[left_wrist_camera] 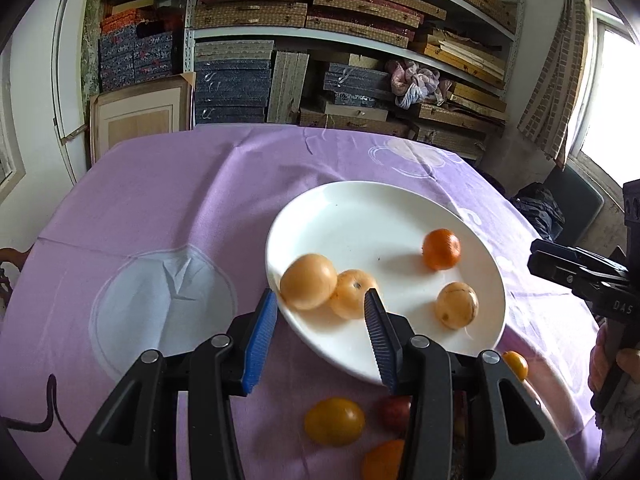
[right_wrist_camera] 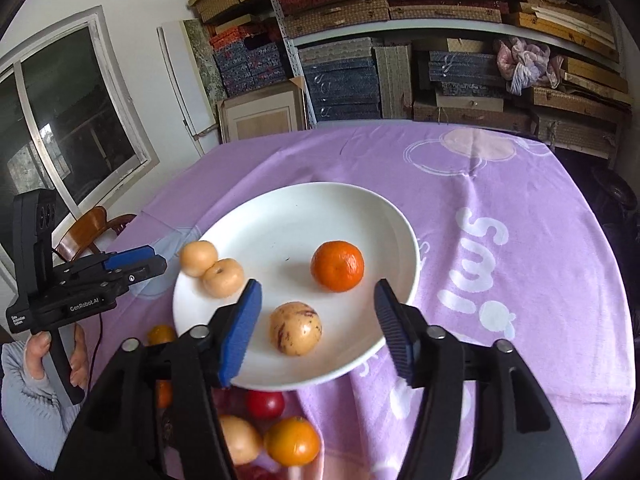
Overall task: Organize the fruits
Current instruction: 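Lower the pear and orange onto the white plate and open both tools, then withdraw both tools from the plate toward the remaining fruits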
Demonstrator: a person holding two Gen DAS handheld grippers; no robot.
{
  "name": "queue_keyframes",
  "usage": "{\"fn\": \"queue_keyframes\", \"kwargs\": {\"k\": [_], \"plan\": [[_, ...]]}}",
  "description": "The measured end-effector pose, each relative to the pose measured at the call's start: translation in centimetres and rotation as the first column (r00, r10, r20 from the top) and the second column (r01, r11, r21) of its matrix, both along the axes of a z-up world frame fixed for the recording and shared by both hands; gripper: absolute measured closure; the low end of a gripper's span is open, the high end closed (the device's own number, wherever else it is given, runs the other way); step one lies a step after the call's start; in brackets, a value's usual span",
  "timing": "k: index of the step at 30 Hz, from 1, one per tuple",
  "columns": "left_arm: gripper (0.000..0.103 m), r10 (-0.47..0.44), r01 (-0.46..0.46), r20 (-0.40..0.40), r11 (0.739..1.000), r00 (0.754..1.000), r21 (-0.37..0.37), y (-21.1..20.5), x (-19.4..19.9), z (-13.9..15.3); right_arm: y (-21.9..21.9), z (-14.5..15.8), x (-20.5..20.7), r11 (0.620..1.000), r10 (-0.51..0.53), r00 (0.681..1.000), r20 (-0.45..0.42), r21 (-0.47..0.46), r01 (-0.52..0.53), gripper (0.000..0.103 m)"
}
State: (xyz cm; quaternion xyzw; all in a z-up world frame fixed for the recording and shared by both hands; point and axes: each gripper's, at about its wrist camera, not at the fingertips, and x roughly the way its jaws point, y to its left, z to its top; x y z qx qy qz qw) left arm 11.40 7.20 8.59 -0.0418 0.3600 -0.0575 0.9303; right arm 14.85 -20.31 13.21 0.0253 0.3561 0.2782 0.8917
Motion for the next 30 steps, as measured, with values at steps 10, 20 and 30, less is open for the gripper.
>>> {"fn": "queue_keyframes", "kwargs": {"k": [10, 20, 30], "plan": [[0.010, 0.018, -0.021, 0.064, 0.999, 0.998, 0.034, -1.8, -10.4, -0.8, -2.8, -1.1, -13.2, 1.000, 0.015, 0.986, 0.164, 0.021, -0.019, 0.004], [0.008, 0.015, -0.016, 0.028, 0.999, 0.999, 0.051, -3.3, -10.3, -4.1, -3.8, -2.9, -13.1, 0.999, -0.025, 0.989, 0.148, 0.023, 0.022, 0.004], [0.008, -0.002, 0.004, -0.024, 0.996, 1.000, 0.088, -4.2, -8.0, -5.6, -4.5, -3.8, -11.8, 0.997, -0.033, 0.997, 0.065, 0.067, 0.029, 0.004]]}}
